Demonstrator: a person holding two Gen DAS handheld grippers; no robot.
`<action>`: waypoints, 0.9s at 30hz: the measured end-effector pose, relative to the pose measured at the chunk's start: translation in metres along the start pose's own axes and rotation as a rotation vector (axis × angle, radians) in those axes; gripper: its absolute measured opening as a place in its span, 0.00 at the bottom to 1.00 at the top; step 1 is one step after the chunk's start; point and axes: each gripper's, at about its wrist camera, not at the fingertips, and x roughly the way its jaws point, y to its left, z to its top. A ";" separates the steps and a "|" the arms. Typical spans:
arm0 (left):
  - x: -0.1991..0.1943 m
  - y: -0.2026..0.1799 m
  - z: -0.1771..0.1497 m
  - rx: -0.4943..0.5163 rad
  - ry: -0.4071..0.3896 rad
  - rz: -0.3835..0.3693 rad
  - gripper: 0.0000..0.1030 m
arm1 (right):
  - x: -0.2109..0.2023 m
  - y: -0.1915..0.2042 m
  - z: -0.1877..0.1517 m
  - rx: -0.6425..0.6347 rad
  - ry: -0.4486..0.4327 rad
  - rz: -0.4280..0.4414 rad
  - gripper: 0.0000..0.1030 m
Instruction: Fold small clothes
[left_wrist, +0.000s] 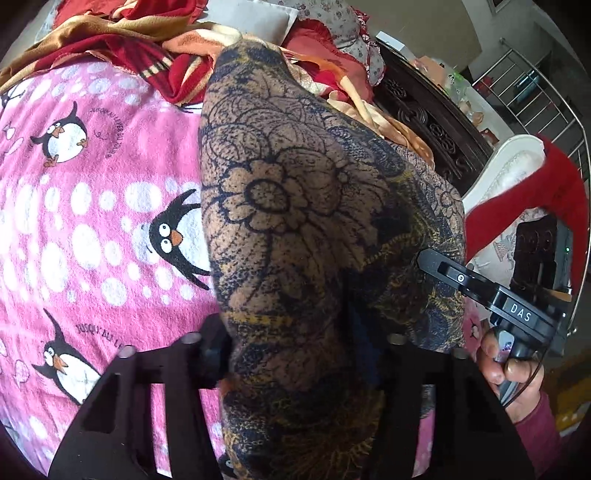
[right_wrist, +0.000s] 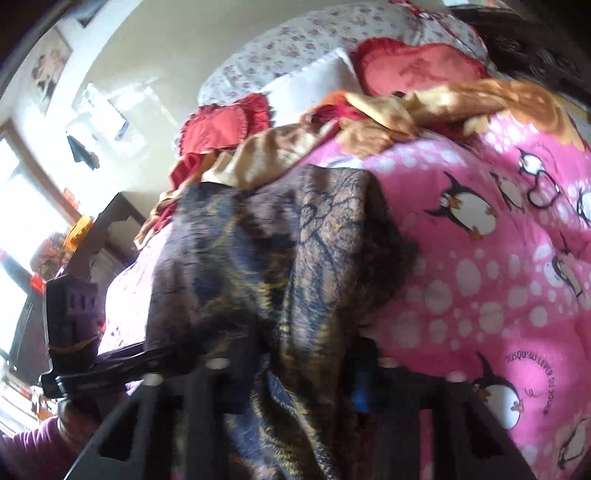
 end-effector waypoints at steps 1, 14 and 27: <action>-0.005 0.000 0.000 -0.001 -0.002 -0.002 0.35 | -0.004 0.006 0.001 -0.001 -0.002 0.001 0.27; -0.133 0.001 -0.060 0.007 -0.010 0.032 0.28 | -0.050 0.090 -0.038 0.025 0.064 0.237 0.24; -0.137 0.021 -0.128 0.013 0.005 0.340 0.64 | -0.009 0.118 -0.107 -0.084 0.164 -0.058 0.55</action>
